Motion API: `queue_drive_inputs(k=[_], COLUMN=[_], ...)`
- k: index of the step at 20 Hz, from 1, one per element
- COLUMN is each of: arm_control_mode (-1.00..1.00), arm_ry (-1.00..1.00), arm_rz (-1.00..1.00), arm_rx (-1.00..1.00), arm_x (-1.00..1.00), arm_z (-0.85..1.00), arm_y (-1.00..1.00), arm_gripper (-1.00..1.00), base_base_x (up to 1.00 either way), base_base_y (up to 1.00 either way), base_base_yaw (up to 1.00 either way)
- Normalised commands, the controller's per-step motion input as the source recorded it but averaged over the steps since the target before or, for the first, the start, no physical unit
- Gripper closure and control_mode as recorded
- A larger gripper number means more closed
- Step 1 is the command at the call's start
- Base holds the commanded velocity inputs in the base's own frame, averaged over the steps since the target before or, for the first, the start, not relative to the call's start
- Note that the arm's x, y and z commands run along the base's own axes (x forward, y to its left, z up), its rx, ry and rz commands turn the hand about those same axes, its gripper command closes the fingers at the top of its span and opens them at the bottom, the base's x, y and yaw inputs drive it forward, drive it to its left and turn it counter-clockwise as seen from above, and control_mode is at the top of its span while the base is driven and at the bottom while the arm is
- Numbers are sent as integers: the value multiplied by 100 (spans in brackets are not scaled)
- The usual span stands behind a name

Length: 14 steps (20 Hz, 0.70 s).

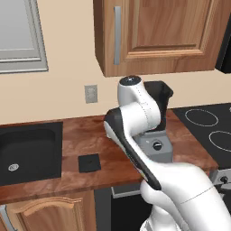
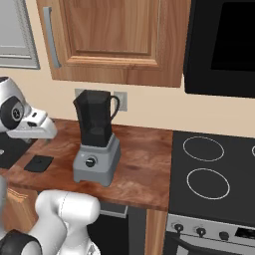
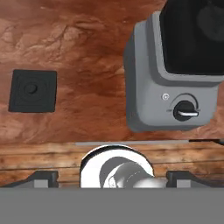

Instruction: Close the lid blender by securely placing the lid on top.

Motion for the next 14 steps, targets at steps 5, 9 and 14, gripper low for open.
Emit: queue_drive_inputs(k=[5,9,14], arm_control_mode=[-100,-100,-100], arm_ry=[19,14,8], arm_rz=[-3,4,7], arm_rx=[-16,-1,0], arm_x=[6,1,19], arm_z=[-69,-55,-51], arm_y=[100,28,7], arm_gripper=[-100,-100,-100], base_base_x=[0,0,0], base_base_y=[0,0,0], base_base_yaw=[0,0,0])
